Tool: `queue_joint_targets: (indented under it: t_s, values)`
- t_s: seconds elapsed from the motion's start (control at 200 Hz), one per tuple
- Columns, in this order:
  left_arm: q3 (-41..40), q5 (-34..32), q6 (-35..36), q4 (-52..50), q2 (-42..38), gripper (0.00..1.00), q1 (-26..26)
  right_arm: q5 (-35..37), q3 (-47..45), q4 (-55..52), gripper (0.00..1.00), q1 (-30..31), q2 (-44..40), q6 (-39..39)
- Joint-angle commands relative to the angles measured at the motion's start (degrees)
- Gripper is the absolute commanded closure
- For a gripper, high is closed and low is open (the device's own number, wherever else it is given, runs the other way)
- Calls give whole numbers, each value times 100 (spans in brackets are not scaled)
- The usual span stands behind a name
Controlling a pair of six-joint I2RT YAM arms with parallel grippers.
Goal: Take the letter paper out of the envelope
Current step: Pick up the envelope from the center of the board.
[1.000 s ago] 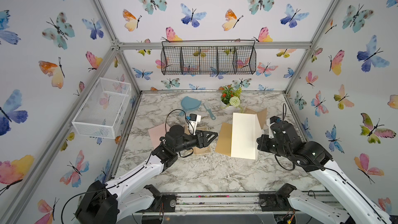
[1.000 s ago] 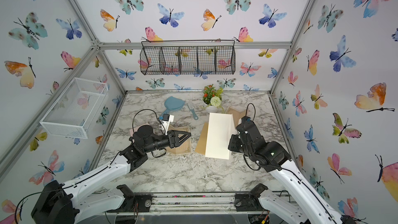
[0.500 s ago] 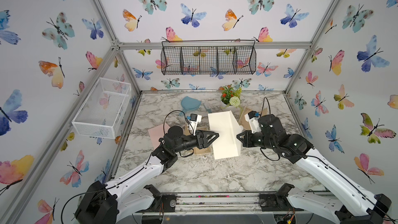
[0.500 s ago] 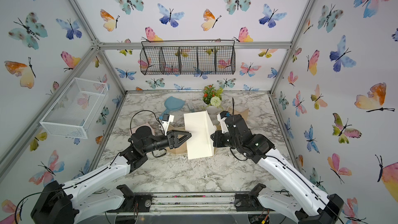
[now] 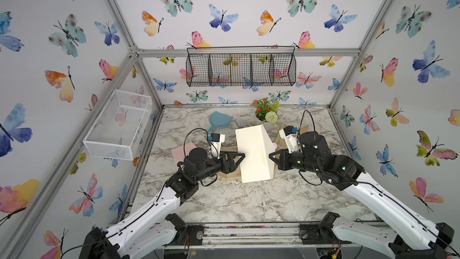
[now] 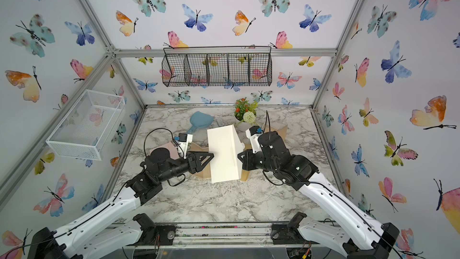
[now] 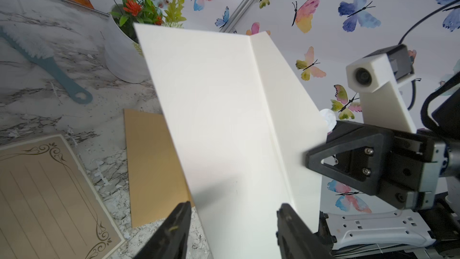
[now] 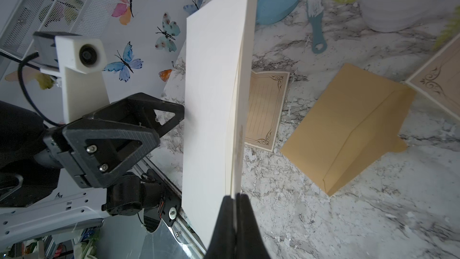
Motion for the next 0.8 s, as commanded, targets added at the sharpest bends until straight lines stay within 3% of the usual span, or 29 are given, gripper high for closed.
queue_joint_targets:
  t_s: [0.0, 0.12, 0.335, 0.38, 0.476, 0.511, 0.626, 0.796]
  values:
    - [45, -248, 197, -212, -188, 40, -17, -76, 141, -29, 99, 27, -16, -60]
    - [2, -45, 114, -60, -76, 40, -17, -486, 241, -77, 99, 48, 357, -91]
    - [9, 147, 17, 171, -62, 43, -17, -436, 222, 73, 99, 221, 493, -69]
    - [17, 201, 16, 185, -56, 52, -22, -477, 183, 177, 99, 220, 431, -60]
    - [9, 298, 4, 209, -90, 89, -17, -558, 91, 430, 99, 216, 237, -42]
    - [2, 308, -3, 209, -117, 98, -17, -544, 52, 501, 99, 216, 168, -42]
    - [-54, 265, -38, 209, -291, 100, -9, -301, -30, 506, 99, 220, -7, -84]
    - [-90, 126, -66, 72, -690, 100, 18, 476, -139, 60, 78, 218, -217, -250]
